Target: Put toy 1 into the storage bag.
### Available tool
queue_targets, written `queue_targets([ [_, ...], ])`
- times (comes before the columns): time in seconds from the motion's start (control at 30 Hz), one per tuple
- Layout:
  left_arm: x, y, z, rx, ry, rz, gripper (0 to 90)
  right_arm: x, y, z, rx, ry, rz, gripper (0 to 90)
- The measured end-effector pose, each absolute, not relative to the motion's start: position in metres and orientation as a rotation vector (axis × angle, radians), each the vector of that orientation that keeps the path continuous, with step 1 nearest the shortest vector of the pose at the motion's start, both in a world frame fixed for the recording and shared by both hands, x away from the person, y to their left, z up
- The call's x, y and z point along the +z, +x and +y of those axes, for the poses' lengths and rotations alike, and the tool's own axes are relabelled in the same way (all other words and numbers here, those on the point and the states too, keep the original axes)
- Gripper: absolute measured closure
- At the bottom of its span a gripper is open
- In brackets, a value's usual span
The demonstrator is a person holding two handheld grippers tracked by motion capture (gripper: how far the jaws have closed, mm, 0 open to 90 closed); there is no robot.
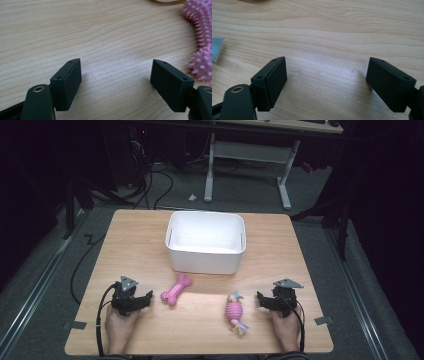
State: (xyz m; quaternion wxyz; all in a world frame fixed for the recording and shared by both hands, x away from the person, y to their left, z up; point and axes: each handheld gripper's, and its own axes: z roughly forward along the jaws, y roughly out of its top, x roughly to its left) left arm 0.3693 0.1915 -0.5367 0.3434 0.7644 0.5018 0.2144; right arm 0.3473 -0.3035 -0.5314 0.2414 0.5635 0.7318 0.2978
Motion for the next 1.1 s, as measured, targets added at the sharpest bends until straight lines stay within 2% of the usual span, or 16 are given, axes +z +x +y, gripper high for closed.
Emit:
queue_targets([
  [1.1, -0.5366, 0.3710, 0.1888, 0.533, 2.015, 1.260, 22.4, -0.5313, 0.3465, -0.3030, 0.815, 1.538, 2.005, 17.2],
])
